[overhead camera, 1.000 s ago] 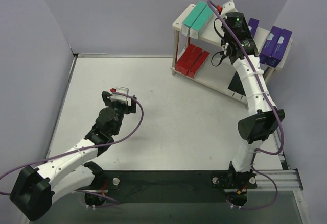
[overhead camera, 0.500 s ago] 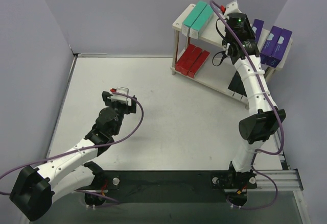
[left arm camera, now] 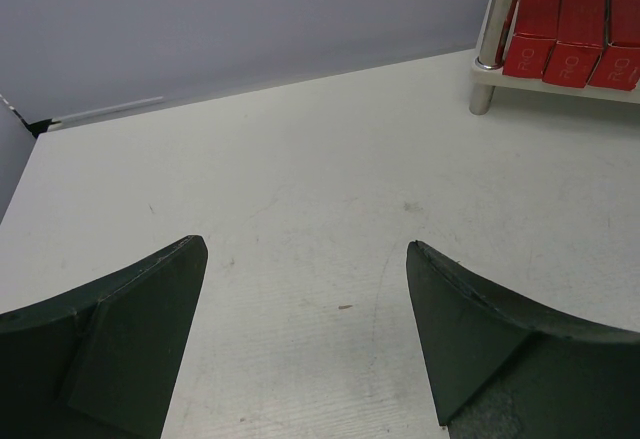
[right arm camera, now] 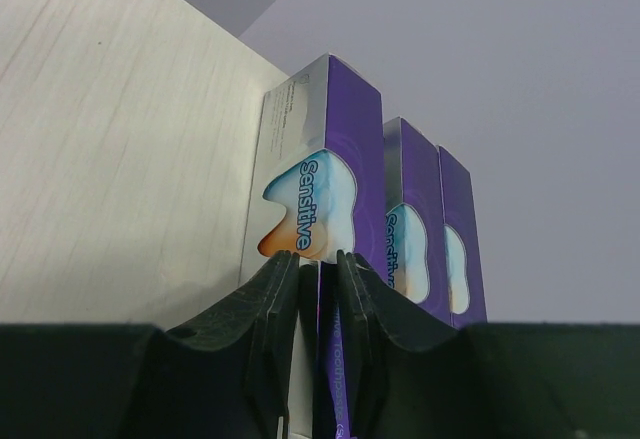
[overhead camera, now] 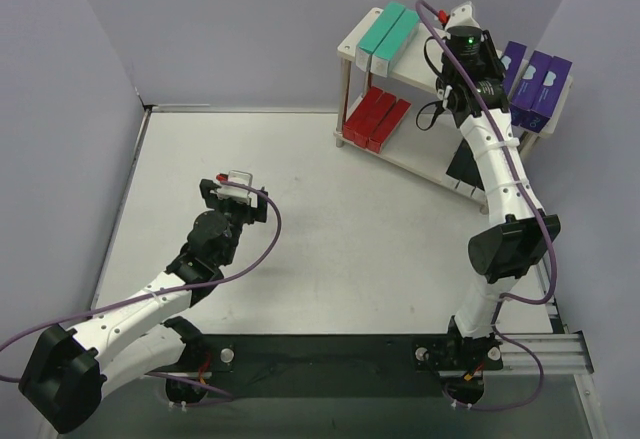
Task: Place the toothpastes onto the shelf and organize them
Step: Adjust the toothpaste on the shelf.
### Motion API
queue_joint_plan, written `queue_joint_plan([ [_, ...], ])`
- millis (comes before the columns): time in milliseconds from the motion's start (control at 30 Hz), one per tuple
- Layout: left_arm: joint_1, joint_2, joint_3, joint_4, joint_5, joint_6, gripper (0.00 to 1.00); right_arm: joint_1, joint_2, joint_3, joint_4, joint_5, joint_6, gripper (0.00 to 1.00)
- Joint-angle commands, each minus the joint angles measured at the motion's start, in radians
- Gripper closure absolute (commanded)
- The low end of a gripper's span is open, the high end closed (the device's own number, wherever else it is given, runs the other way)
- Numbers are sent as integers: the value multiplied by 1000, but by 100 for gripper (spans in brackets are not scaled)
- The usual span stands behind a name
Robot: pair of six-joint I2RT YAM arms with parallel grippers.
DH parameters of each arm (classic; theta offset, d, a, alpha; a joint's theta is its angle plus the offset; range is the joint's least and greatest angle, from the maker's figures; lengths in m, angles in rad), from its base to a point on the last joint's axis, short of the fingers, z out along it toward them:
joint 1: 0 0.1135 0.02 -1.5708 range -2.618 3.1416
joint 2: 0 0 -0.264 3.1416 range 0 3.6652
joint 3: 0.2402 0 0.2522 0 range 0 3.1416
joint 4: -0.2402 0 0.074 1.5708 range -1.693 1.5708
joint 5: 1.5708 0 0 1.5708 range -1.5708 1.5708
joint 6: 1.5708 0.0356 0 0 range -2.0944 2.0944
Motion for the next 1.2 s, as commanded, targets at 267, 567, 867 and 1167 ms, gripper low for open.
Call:
queue_joint_plan([
  [267, -2, -2, 0, 56, -2, 9, 8, -20, -5, -9, -71, 76, 16, 78],
  [567, -4, -2, 2, 55, 1, 8, 8, -23, 0, -11, -71, 97, 2, 78],
  [867, -4, 1, 2, 55, 3, 6, 8, -17, -16, -14, -71, 105, 7, 78],
  [1167, -4, 1, 2, 55, 6, 2, 8, -14, -25, -6, -71, 100, 16, 75],
])
